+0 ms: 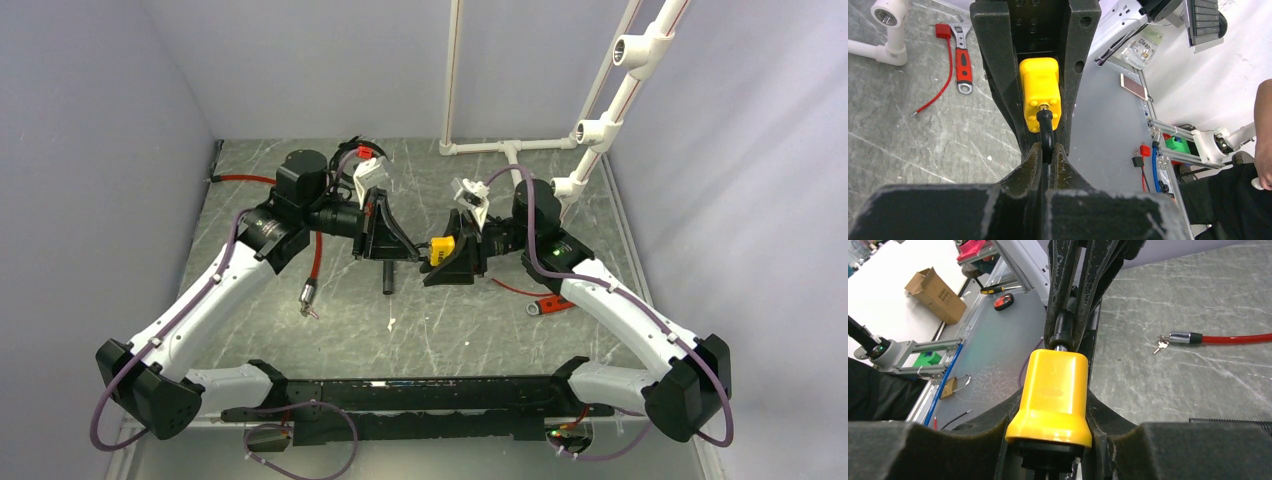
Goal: Lock with the key
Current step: Lock the lock.
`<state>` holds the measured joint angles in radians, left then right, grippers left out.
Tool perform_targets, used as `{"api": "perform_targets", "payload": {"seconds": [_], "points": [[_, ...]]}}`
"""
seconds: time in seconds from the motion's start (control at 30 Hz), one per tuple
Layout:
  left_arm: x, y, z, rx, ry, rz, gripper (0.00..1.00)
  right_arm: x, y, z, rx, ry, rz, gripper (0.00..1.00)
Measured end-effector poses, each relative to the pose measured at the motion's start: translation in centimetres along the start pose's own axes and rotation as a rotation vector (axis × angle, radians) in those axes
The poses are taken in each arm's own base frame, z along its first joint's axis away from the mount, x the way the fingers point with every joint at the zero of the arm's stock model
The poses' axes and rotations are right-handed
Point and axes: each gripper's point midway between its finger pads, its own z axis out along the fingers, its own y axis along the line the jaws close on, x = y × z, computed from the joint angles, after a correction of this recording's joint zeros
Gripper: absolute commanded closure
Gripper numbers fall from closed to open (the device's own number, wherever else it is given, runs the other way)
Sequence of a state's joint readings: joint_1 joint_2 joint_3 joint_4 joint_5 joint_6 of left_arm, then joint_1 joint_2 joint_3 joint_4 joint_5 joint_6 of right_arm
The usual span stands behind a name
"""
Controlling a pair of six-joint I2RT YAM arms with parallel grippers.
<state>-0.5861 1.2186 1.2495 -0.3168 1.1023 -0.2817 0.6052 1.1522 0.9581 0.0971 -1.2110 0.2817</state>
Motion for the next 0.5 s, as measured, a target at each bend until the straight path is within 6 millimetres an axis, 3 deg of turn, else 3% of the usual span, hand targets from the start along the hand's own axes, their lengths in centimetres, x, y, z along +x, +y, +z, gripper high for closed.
{"api": "perform_targets", "payload": {"seconds": [0.5], "points": [[0.0, -1.3, 0.6, 0.06, 0.006, 0.004, 1.0, 1.1, 0.6, 0.4, -0.1, 0.038, 0.012, 1.0]]}}
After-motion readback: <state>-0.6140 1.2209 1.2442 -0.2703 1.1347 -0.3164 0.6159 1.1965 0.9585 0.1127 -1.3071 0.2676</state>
